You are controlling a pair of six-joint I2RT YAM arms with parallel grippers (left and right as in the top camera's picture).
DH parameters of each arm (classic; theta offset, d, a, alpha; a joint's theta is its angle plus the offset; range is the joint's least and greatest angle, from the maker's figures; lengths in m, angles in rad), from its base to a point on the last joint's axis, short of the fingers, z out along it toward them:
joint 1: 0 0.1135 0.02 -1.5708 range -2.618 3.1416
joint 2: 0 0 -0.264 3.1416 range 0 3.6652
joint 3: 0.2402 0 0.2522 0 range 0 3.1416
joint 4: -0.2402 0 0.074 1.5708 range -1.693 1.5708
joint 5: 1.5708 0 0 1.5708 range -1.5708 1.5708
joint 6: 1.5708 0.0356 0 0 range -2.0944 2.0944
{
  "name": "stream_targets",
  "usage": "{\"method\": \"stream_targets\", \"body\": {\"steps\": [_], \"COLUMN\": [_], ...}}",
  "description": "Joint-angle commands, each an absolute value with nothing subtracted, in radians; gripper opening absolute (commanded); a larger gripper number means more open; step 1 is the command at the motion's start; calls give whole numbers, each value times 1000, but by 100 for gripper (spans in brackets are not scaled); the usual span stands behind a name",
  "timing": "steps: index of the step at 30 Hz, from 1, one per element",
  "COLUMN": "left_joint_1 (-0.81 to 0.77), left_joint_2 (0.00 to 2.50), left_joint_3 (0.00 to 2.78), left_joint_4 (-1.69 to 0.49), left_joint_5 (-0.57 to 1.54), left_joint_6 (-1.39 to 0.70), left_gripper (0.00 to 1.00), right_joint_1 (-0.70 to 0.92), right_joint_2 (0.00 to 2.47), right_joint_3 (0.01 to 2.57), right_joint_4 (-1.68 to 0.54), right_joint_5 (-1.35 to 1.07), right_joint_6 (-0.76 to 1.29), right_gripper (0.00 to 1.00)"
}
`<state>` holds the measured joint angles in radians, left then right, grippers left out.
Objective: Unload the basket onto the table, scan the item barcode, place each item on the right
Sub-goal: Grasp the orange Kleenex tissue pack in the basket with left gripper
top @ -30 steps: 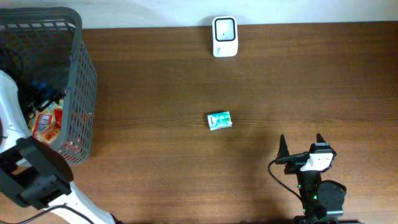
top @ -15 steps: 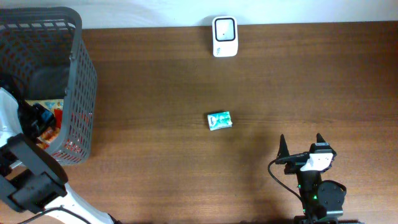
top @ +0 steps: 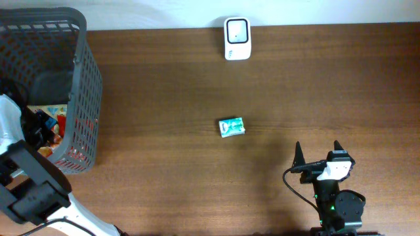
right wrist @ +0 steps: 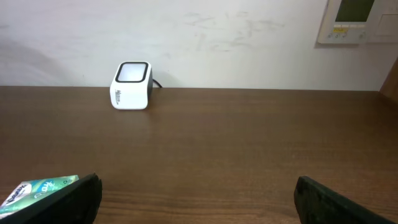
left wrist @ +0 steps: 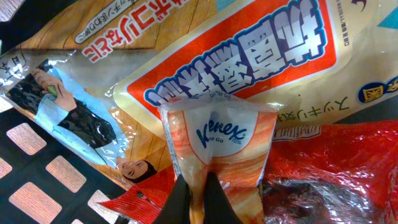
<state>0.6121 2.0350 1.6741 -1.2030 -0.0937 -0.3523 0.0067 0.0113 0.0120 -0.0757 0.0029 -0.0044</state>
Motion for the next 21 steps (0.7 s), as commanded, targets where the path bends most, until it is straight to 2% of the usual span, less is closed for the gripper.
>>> {"method": "stream_targets", "body": {"steps": [1,7,10,16,21], "left_joint_1": [612,610,607,588,483], "left_joint_2": [2022,1958,1886,1739,1671], "left_joint_3": [1720,2019,2161,2237,2237], "left_joint_4": [-1236,-1365,-1377,-1363,-1367], "left_joint_5": [-36,117,120,204,363], "left_joint_6": [-351,-267,-268,-267,-229], "left_gripper": [0,0,0,0,0], "right_joint_1": [13,13,13,13,13], "right_joint_2": [6,6,6,6,6], "right_joint_3": [6,6,6,6,6], "right_joint_4": [-82,-82,-82,-82,-82], "right_joint_5": [9,9,9,9,9], "right_joint_6": [-11,-11,-11,-11,-11], "right_gripper": [98,98,98,98,98]}}
